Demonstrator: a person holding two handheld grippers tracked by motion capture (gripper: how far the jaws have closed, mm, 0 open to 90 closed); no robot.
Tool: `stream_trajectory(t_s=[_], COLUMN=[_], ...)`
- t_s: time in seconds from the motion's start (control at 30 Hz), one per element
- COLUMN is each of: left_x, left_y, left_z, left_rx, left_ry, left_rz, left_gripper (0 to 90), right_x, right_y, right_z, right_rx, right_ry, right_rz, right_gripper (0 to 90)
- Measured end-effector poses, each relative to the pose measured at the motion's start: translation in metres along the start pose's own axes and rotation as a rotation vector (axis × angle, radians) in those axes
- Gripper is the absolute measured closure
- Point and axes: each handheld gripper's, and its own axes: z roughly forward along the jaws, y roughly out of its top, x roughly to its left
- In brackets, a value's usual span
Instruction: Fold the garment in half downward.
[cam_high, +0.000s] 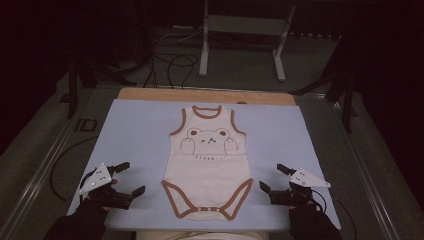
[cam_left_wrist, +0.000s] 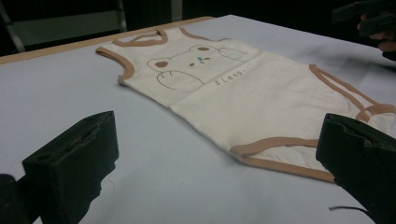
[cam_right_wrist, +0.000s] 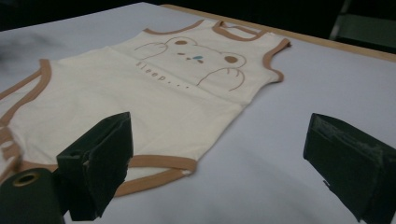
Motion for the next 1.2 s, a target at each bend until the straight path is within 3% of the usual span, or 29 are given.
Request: stream_trajectory(t_s=[0.23,0.47,0.93,1.2], left_x=[0.000,0.000,-0.004,-0.009], left_y=[0.001,0.003,0.010,0.026], left_z=[0.002,0.003,-0.002,0.000], left_rx=[0.030,0.036,0.031,0.035], left_ry=[-0.003,-0.008,-0.010,-0.036], left_rz=[0.006,0.009,-0.004,0.017], left_gripper=[0.1,0.0,0.0,0.0], right_x=[0.001,0.006,0.010,0.017], right_y=[0.002,0.004,0.013,0.023], right_z=[0.001,0.003,-0.006,-0.010], right_rx=[0.024,0.043,-0.002,-0.031], right_ry=[0.037,0.021,-0.031,-0.021], right_rz=[0.021,-0.015,-0.033,-0.040], right_gripper=[7.8,7.4,7.4,7.4])
